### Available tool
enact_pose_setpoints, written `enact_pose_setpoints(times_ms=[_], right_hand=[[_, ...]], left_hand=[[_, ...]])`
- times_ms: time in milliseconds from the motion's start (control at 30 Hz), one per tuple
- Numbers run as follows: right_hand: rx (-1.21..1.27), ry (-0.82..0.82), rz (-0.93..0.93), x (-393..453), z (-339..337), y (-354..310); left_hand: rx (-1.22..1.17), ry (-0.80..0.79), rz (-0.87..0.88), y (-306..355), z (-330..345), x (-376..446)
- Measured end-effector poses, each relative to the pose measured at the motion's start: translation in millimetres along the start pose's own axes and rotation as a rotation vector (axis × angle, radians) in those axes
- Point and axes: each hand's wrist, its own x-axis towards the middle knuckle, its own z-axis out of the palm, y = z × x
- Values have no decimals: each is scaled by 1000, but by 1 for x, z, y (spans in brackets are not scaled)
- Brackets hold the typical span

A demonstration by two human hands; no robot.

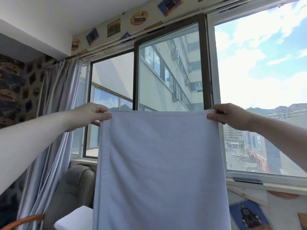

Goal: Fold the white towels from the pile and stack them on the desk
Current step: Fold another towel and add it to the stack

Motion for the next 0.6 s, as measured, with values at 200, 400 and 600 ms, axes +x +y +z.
enact_pose_setpoints(times_ms=[200,400,600], right_hand=[[171,18,4,-6,10,-14],[393,52,111,-19,20,-12],[636,125,243,-41,32,1]], left_hand=[[-331,-7,-118,-16,2,-22],[-661,55,-154,-28,15,-35],[-771,74,-171,-26,35,-56]])
